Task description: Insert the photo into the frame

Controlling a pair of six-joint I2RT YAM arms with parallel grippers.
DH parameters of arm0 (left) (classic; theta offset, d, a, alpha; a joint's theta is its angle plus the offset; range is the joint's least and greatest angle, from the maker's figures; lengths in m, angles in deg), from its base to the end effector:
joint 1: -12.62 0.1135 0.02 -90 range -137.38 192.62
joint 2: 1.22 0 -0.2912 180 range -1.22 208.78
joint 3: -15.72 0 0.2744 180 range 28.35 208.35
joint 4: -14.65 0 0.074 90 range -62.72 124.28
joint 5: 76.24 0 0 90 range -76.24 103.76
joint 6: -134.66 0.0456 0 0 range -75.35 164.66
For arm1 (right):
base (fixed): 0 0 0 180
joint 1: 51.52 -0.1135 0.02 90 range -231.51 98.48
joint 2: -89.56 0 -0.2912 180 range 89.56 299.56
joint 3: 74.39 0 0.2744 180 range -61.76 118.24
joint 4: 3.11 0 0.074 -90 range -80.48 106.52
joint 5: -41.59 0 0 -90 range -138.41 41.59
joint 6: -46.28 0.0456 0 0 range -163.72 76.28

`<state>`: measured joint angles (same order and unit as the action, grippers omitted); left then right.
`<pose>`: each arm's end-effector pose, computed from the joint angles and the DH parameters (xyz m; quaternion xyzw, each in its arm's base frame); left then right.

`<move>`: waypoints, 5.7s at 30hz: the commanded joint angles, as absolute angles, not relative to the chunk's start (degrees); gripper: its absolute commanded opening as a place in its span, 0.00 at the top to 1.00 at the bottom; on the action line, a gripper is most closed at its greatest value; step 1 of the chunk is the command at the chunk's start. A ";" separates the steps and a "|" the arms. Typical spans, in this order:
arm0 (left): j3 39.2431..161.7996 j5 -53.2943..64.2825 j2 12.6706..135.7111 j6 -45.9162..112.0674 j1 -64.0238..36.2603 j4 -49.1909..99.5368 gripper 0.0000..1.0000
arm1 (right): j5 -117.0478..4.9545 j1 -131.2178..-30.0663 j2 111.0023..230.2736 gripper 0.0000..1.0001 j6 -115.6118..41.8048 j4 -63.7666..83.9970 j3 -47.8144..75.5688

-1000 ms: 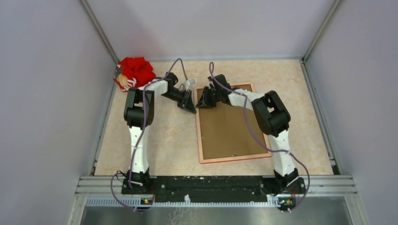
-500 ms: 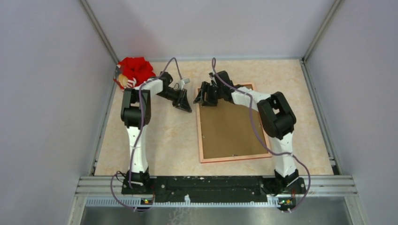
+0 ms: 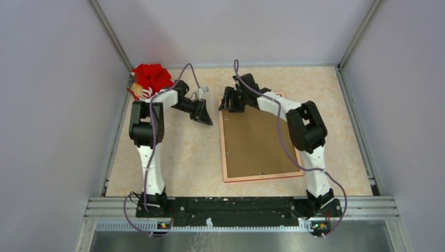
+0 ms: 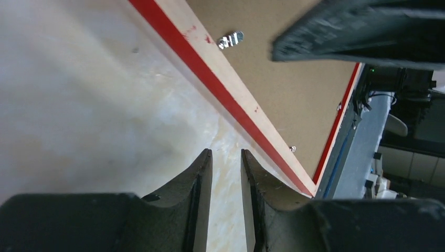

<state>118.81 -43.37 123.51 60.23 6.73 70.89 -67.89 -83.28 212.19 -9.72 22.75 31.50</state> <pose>0.4553 -0.0855 0.1551 0.2122 0.8487 -0.4660 0.1325 0.4392 0.2897 0.2005 -0.0503 0.9036 0.3452 0.2486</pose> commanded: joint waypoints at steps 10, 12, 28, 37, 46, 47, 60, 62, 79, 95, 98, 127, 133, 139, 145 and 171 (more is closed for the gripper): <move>115.41 -46.35 124.91 53.73 2.12 62.20 0.68 | -74.75 -81.39 216.99 0.46 -12.99 21.63 31.70; 115.88 -46.12 125.50 53.47 1.92 61.99 0.69 | -75.74 -81.39 216.61 0.49 -12.38 20.21 29.60; 119.80 -45.40 128.66 52.89 0.58 62.57 0.71 | -79.40 -81.37 212.53 0.63 -9.09 15.01 22.22; 120.61 -45.10 129.00 52.93 0.32 63.04 0.72 | -80.66 -81.34 212.06 0.63 -7.61 12.71 20.96; 120.74 -44.19 129.28 53.37 0.05 63.22 0.72 | -82.69 -81.39 213.45 0.65 -3.36 9.88 20.58; 120.79 -44.06 129.28 53.44 0.05 63.27 0.71 | -82.61 -81.40 213.62 0.65 -3.07 9.87 20.73; 121.63 -43.30 130.61 54.85 -0.13 64.50 0.72 | -83.55 -82.33 216.14 0.69 5.14 1.68 19.25; 121.84 -43.25 130.93 55.05 -0.20 64.61 0.72 | -82.95 -82.79 215.68 0.69 7.84 -1.80 16.95; 123.99 -44.16 129.06 56.88 1.13 68.36 0.70 | -72.11 -85.39 204.14 0.48 10.21 -5.04 8.48; 117.64 -41.26 115.92 64.93 18.35 75.61 0.35 | -39.18 -99.14 203.59 0.36 -5.71 40.32 26.60; 115.21 -40.58 113.27 65.50 19.82 75.15 0.34 | -35.48 -101.38 207.43 0.39 -6.44 44.45 32.33; 107.77 -38.20 102.45 69.76 21.97 78.44 0.38 | -32.07 -106.24 220.58 1.00 -6.54 62.44 64.62; 110.41 -38.34 97.21 88.12 21.95 85.49 0.32 | -49.13 -102.67 216.03 1.00 -6.05 69.97 81.24; 104.76 -44.24 77.48 103.01 21.94 74.66 0.27 | -69.38 -95.61 203.77 1.00 0.41 62.01 70.88; 90.88 -43.63 61.41 92.00 16.34 45.41 0.11 | -84.56 -89.62 194.62 1.00 15.25 43.25 59.16; 112.22 -25.81 95.73 76.19 -11.23 56.20 0.25 | -91.43 -49.51 161.48 0.96 6.75 38.54 4.59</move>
<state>115.83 -27.59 93.39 76.23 -10.69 55.02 -92.66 -50.61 164.69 15.04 29.55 9.81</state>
